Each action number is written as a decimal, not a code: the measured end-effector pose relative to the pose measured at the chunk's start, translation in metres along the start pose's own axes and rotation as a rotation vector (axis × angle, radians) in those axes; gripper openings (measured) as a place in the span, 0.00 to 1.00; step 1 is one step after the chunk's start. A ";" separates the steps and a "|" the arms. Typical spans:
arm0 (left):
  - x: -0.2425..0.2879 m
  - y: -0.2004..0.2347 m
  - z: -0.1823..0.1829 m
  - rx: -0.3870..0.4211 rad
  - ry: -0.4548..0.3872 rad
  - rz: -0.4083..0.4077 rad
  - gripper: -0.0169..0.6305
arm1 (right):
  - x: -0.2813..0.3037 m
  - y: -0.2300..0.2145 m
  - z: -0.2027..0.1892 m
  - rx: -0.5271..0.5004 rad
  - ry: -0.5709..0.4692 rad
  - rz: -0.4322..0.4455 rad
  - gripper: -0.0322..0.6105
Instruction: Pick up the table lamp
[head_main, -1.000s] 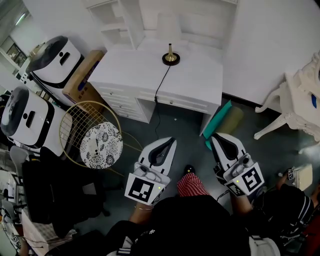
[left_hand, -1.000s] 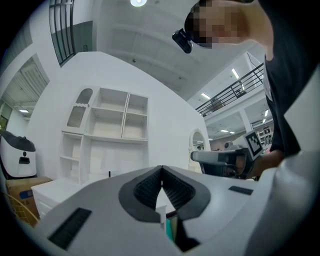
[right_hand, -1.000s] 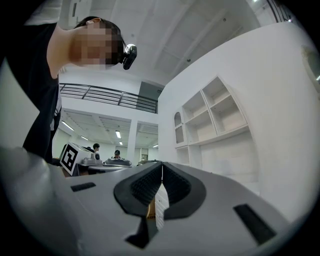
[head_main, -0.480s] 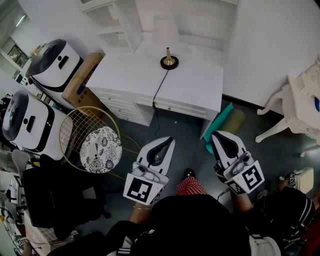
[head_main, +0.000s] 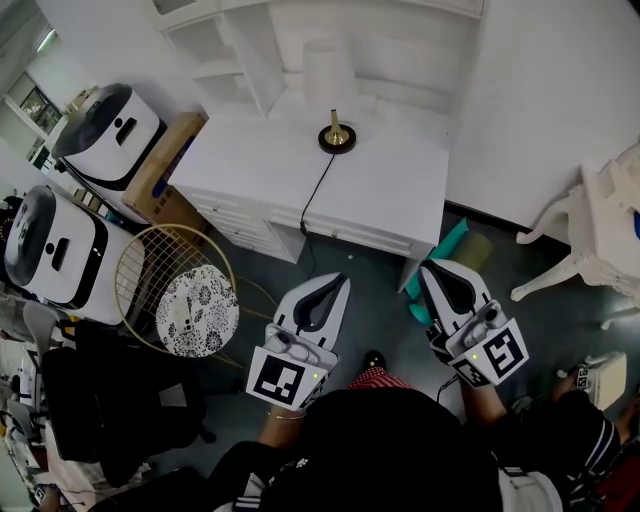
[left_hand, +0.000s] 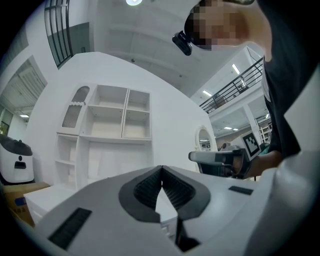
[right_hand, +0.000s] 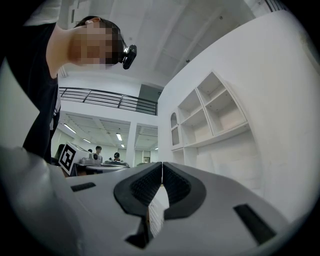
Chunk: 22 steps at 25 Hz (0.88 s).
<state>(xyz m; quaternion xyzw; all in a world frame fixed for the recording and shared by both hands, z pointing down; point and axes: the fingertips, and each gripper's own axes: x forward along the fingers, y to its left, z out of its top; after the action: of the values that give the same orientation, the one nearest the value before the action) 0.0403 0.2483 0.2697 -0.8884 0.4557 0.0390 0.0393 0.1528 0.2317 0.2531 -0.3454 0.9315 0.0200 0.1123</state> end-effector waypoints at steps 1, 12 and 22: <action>0.004 0.001 0.000 -0.001 -0.002 0.002 0.05 | 0.002 -0.004 0.000 0.000 -0.001 0.003 0.08; 0.040 0.022 -0.008 0.023 -0.004 0.056 0.05 | 0.017 -0.048 -0.014 0.011 0.013 0.021 0.07; 0.053 0.022 -0.014 0.004 0.005 0.012 0.05 | 0.024 -0.058 -0.018 0.017 0.015 0.035 0.07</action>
<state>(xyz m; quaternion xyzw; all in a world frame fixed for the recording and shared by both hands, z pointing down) 0.0539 0.1916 0.2771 -0.8858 0.4610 0.0363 0.0398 0.1698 0.1701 0.2673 -0.3284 0.9383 0.0114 0.1079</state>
